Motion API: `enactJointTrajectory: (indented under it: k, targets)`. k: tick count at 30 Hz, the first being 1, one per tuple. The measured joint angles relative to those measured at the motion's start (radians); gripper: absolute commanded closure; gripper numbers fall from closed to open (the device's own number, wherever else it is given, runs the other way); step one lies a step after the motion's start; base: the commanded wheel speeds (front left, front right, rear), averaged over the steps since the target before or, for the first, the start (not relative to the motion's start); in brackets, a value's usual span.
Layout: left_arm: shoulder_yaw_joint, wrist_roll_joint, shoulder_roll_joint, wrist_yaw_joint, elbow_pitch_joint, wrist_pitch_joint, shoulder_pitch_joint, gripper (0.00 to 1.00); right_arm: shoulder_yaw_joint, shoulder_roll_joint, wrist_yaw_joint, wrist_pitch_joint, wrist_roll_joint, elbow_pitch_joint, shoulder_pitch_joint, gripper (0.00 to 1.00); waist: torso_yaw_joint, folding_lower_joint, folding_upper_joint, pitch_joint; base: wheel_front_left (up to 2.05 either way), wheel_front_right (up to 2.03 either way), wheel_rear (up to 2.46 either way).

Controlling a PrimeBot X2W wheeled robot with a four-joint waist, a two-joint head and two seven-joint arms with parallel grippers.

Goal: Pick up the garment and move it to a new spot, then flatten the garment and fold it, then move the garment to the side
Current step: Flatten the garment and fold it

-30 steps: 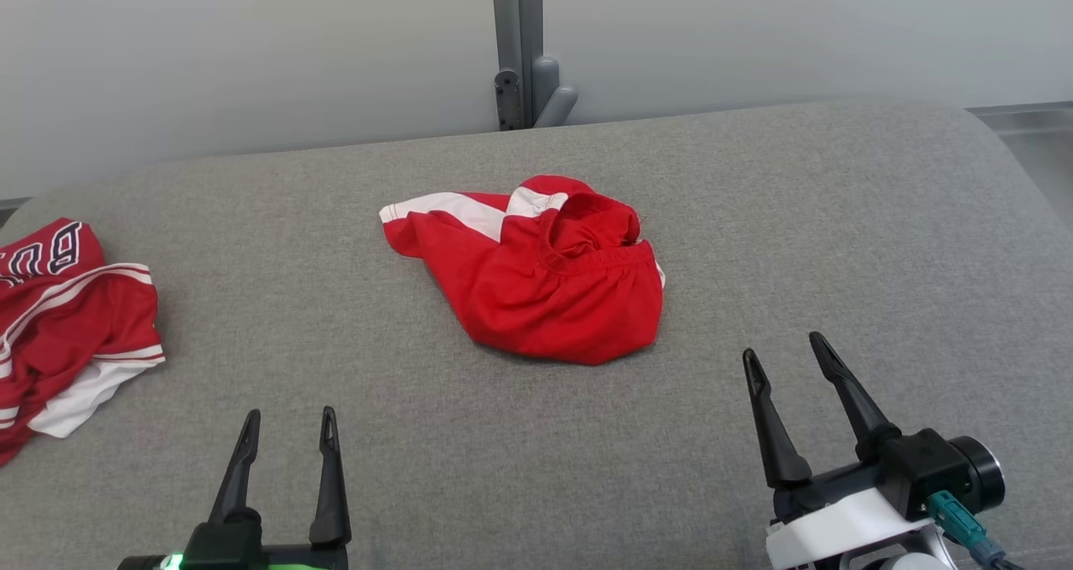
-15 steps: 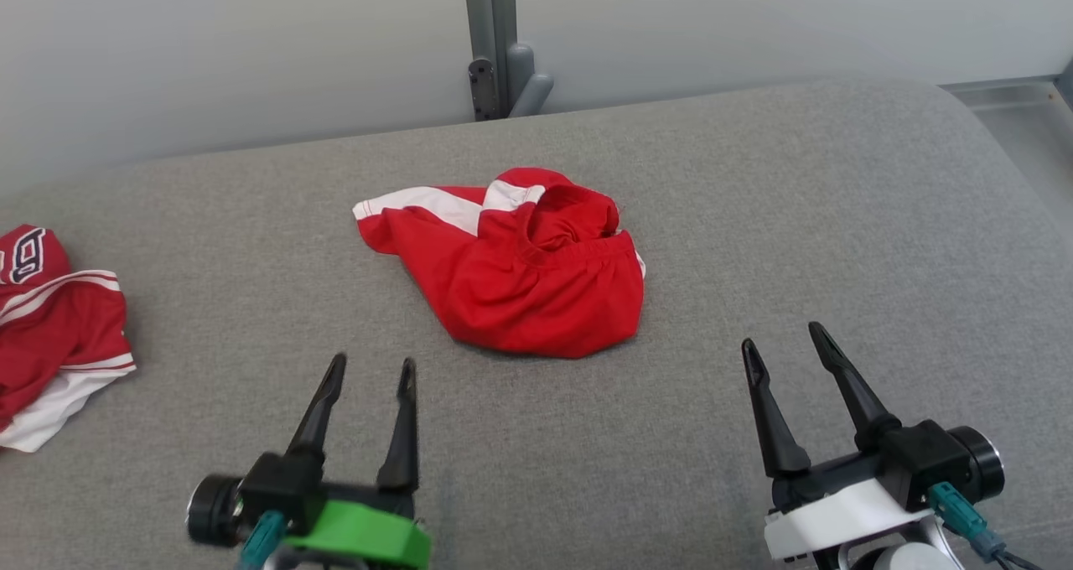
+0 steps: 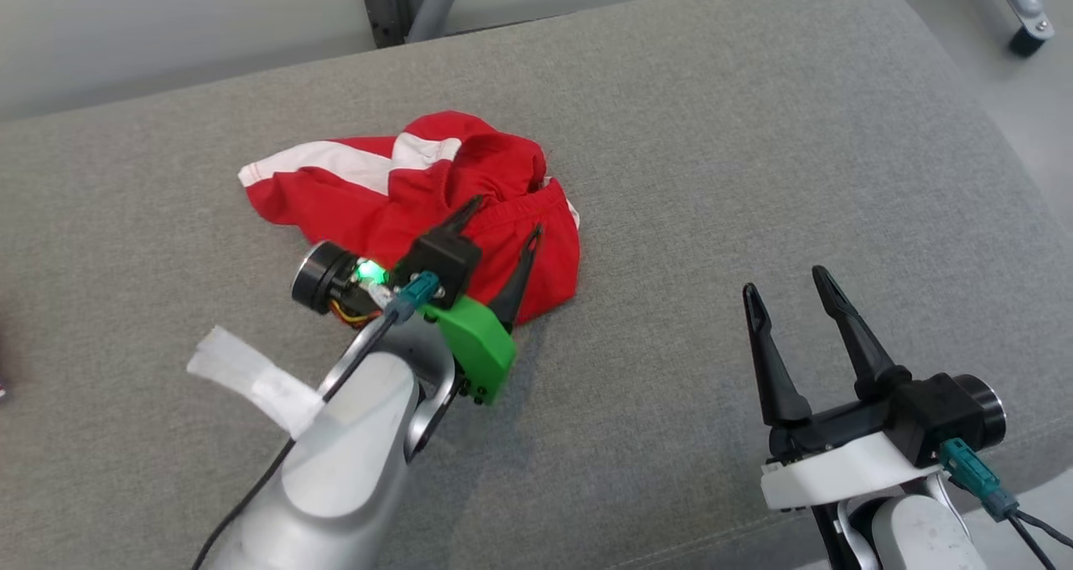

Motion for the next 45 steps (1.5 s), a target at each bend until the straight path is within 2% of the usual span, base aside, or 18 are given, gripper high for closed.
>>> enactJointTrajectory:
  k: [5, 10, 16, 26, 27, 28, 29, 30, 33, 37, 45]
  targets:
    - [-0.077, -0.07, 0.0, -0.009, 0.067, 0.111, -0.12, 0.0, -0.006, 0.0, 0.0, 0.0, 0.016, -0.007, -0.023, 0.0, -0.045, 0.0, 0.0, 0.052, 0.0, 0.0, 0.0]
    - [-0.106, -0.161, 0.001, -0.012, 0.138, 0.204, -0.204, 0.0, 0.002, 0.0, 0.0, 0.0, 0.029, -0.007, -0.04, 0.0, -0.077, 0.0, 0.0, 0.088, 0.0, 0.0, 0.0]
    - [-0.133, -0.181, 0.0, -0.008, 0.294, 0.328, -0.293, 0.0, 0.012, 0.0, 0.0, 0.0, 0.042, -0.006, -0.062, 0.0, -0.117, 0.0, 0.0001, 0.131, 0.0, 0.0, 0.0]
    - [-0.166, -0.124, 0.004, 0.063, 0.407, 0.273, -0.364, 0.0, 0.012, 0.0, 0.0, 0.0, 0.049, -0.001, -0.07, 0.0, -0.126, 0.0, 0.0, 0.16, 0.0, 0.0, 0.0]
    - [-0.171, -0.123, 0.005, 0.063, 0.421, 0.275, -0.367, 0.09, 0.014, 0.0, 0.0, 0.0, 0.05, 0.0, -0.072, 0.0, -0.124, 0.0001, 0.0001, 0.158, 0.0, 0.0, 0.0]
    - [-0.174, -0.125, 0.004, 0.059, 0.431, 0.274, -0.367, 0.66, 0.015, 0.0, 0.0, 0.0, 0.05, 0.0, -0.075, 0.0, -0.122, 0.0001, 0.0001, 0.157, 0.0, 0.0, 0.0]
    - [-0.178, -0.13, 0.004, 0.049, 0.441, 0.273, -0.367, 0.93, 0.018, 0.0, 0.0, 0.0, 0.051, 0.001, -0.078, 0.0, -0.121, 0.0, 0.0, 0.154, 0.0, 0.0, 0.0]
    - [-0.184, -0.134, 0.004, 0.04, 0.448, 0.27, -0.367, 1.0, 0.02, 0.0, 0.0, 0.0, 0.051, 0.001, -0.08, 0.0, -0.12, 0.0001, 0.0, 0.151, 0.0, 0.0, 0.0]
    - [-0.199, -0.16, 0.003, 0.012, 0.448, 0.225, -0.366, 1.0, 0.017, 0.0, 0.0, 0.0, 0.052, 0.004, -0.082, 0.0, -0.118, 0.0001, 0.0001, 0.134, 0.0, 0.0, 0.0]
    - [-0.197, -0.171, 0.003, 0.006, 0.416, 0.13, -0.387, 1.0, 0.013, 0.0, 0.0, 0.0, 0.052, 0.012, -0.079, 0.0, -0.117, 0.0001, 0.0, 0.107, 0.0, 0.0, 0.0]
    - [-0.15, -0.219, 0.003, 0.037, 0.301, -0.069, -0.514, 1.0, 0.007, 0.0, 0.0, 0.0, 0.059, 0.035, -0.046, 0.0, -0.114, 0.0, 0.0, 0.038, 0.0, 0.0, 0.0]
